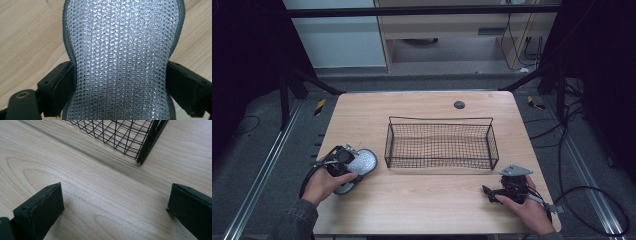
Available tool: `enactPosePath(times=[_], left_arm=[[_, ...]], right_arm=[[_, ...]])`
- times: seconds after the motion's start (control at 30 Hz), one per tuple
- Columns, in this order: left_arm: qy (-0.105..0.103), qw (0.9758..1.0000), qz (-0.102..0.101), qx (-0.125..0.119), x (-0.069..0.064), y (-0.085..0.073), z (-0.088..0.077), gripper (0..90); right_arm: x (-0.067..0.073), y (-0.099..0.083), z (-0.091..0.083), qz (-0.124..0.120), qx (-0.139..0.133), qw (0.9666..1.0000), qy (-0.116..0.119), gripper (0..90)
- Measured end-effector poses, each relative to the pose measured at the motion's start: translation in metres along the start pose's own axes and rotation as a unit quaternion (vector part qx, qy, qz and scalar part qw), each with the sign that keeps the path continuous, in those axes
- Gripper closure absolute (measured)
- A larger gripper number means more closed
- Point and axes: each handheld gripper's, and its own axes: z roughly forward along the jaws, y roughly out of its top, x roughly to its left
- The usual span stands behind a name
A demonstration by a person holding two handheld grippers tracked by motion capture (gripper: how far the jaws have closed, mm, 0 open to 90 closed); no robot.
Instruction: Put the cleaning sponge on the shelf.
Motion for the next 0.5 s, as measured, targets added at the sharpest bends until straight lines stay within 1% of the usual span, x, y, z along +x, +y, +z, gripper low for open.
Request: enactPosePath(times=[0.1,0.27,0.4,0.5], left_arm=[[0.003,1.0,0.005,-0.005,-0.001,0.001,-0.005,12.5],[0.016,0.9996,0.023,-0.006,-0.003,0.004,-0.01,13.5],[0.017,0.9994,0.028,-0.013,-0.004,0.006,-0.014,14.1],[0.02,0.9991,0.035,-0.014,-0.005,0.008,-0.018,14.4]], right_arm=[[0.0,0.0,0.0,0.0,0.0,1.0,0.0,0.4],[0.0,0.0,0.0,0.0,0.0,1.0,0.0,0.4],[0.0,0.0,0.0,0.0,0.0,1.0,0.0,0.4],[0.0,0.0,0.0,0.0,0.0,1.0,0.0,0.4]])
